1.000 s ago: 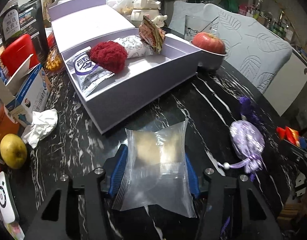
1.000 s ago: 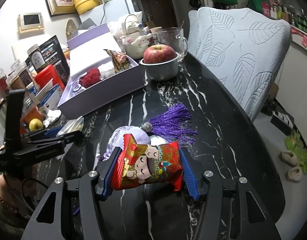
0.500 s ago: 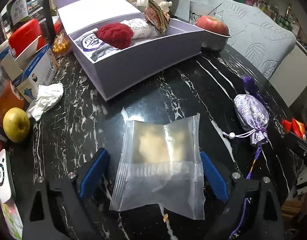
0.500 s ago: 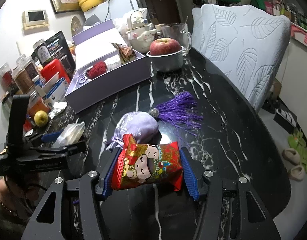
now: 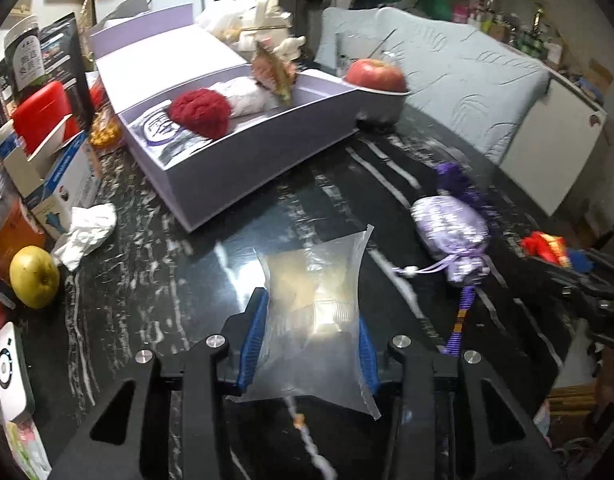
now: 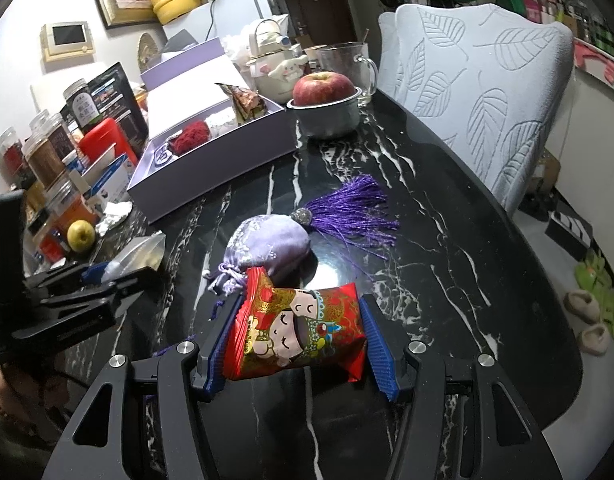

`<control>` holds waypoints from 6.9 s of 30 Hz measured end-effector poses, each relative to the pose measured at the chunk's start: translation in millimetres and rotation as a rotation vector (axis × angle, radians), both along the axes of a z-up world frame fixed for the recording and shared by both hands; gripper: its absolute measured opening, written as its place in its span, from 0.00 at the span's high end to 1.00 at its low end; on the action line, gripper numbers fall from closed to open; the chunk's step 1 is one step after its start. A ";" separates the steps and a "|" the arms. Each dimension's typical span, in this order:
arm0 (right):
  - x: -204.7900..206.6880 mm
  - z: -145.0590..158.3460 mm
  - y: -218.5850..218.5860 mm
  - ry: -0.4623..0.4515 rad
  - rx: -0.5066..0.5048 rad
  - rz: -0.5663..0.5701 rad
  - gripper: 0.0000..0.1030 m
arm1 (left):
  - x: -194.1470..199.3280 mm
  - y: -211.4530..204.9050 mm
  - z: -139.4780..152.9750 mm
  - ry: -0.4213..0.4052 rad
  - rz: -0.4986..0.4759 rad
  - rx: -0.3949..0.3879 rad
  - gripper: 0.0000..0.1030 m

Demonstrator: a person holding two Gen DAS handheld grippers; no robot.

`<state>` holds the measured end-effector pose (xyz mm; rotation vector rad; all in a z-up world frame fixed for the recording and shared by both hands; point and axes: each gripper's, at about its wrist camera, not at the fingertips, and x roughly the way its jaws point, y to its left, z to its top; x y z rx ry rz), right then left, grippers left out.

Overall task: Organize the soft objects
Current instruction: 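Lift the zip bag and the red cartoon packet off the table, then carry the zip bag and red cartoon packet toward the gift box, then lower the zip bag with the left tool while the right tool lowers the red cartoon packet into the box, then open both tools and withdraw them from the box toward the purple sachet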

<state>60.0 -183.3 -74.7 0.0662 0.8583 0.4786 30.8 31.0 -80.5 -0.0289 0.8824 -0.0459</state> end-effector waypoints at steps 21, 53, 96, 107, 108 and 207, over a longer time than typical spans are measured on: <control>-21.0 18.6 16.3 -0.039 0.046 0.075 0.45 | -34.3 8.8 54.5 -0.113 0.019 -0.036 0.61; 26.4 141.7 109.1 -0.304 0.125 0.352 0.45 | 4.9 67.7 158.6 -0.401 0.096 0.063 0.61; 250.2 113.7 217.6 -0.292 0.090 0.338 0.45 | 222.3 152.4 81.9 -0.229 0.209 0.100 0.61; 274.0 76.0 229.1 -0.205 0.023 0.336 0.45 | 243.8 150.3 43.3 -0.090 0.169 0.089 0.61; 275.8 73.9 229.2 -0.199 0.020 0.334 0.45 | 244.9 150.4 40.9 -0.080 0.168 0.087 0.61; 123.6 223.9 149.3 -0.452 -0.036 0.243 0.19 | 88.8 93.0 222.1 -0.364 0.248 0.156 0.20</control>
